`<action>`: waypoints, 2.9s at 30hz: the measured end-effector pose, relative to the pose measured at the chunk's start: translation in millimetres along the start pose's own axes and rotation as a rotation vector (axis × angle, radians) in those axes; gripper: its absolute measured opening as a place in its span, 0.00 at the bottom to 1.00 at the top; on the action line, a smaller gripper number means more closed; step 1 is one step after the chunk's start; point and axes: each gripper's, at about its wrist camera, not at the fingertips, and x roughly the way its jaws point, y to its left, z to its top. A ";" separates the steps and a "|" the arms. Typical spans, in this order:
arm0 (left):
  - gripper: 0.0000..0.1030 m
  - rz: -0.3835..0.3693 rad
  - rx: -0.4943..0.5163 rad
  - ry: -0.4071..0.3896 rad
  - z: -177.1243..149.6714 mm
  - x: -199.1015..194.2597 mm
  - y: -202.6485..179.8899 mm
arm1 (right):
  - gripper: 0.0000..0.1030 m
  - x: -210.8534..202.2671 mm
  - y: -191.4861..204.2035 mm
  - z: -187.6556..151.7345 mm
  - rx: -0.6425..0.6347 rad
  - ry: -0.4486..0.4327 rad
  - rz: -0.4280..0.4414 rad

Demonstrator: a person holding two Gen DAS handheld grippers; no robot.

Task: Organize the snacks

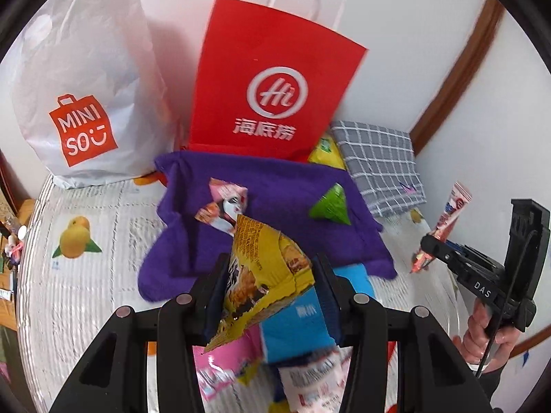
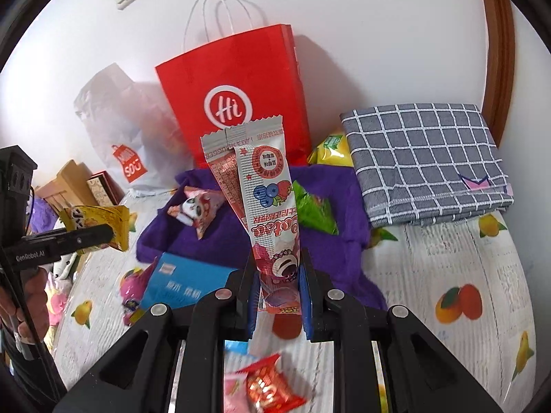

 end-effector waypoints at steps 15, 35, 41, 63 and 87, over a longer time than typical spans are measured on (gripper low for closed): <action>0.44 0.058 -0.058 0.143 15.6 80.8 39.6 | 0.19 86.7 -20.6 23.0 0.000 0.101 -0.044; 0.44 0.013 -0.051 0.200 25.5 127.9 40.1 | 0.20 145.7 -26.5 17.9 -0.024 0.204 -0.083; 0.44 0.022 -0.062 0.193 24.9 132.6 43.2 | 0.21 149.3 -23.4 20.6 -0.036 0.214 -0.086; 0.63 0.019 -0.048 0.119 -11.8 45.0 36.3 | 0.60 37.5 -0.7 -22.2 -0.049 0.098 -0.152; 0.63 0.045 -0.080 0.119 -95.2 -6.9 47.7 | 0.60 36.5 27.3 -126.7 -0.188 0.246 -0.050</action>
